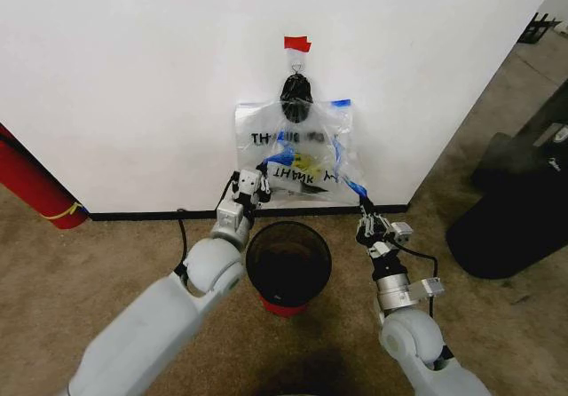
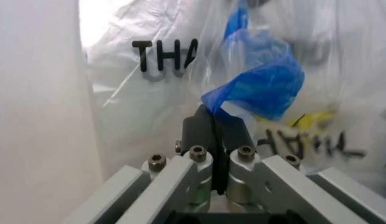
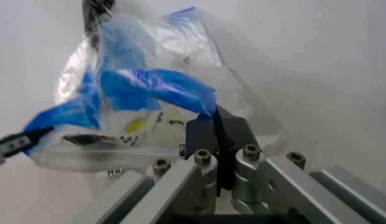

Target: Pick up the garbage bag from the wall and place it over the trash bin.

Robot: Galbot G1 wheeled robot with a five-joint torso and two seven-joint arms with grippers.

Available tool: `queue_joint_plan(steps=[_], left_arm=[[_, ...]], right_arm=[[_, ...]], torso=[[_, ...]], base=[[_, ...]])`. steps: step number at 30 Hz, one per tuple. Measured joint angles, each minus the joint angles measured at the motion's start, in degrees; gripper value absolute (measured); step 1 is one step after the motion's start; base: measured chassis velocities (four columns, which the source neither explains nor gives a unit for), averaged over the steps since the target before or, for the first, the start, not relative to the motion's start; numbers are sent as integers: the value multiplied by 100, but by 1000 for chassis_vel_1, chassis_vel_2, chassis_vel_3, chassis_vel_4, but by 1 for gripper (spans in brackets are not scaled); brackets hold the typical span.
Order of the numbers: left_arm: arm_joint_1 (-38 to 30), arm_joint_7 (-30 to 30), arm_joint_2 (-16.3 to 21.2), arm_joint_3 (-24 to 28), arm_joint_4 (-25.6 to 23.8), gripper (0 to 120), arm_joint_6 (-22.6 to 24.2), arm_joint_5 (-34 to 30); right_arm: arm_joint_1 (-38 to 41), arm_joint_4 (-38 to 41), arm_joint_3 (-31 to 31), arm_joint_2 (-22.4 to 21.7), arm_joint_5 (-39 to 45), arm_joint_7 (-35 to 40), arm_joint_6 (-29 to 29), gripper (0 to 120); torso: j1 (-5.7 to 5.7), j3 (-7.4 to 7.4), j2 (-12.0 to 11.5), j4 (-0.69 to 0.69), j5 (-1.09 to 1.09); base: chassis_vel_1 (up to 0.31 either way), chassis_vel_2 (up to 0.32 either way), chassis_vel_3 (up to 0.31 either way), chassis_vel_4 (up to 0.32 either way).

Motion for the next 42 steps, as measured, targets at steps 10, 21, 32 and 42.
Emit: queue_joint_plan(steps=[10,21,32,42], left_arm=[[1045,245,-530,-499,-530,0,-119,39],[1917,243,-354,-845,-747,0,-287,237],[2705,216,-664,-1392,-1430,0,-702,205],[3103,370,-774,-1745,-2695,0,-889,202]], right_arm=[[-358,407,-151,36,-19,998,-219,0],[-912,437,-96,-57,-909,1176,9,0],[-1327,653,22,-82,-1930,698,860,0],[-1410,1870,214,-20,-1732,-690,1401,0]], torso=[[0,0,0,-1,0],[0,0,0,0,-1],[0,0,-1,0,0],[0,0,-1,0,-1]], base=[[0,0,0,0],[0,0,0,0],[0,0,0,0],[0,0,0,0]])
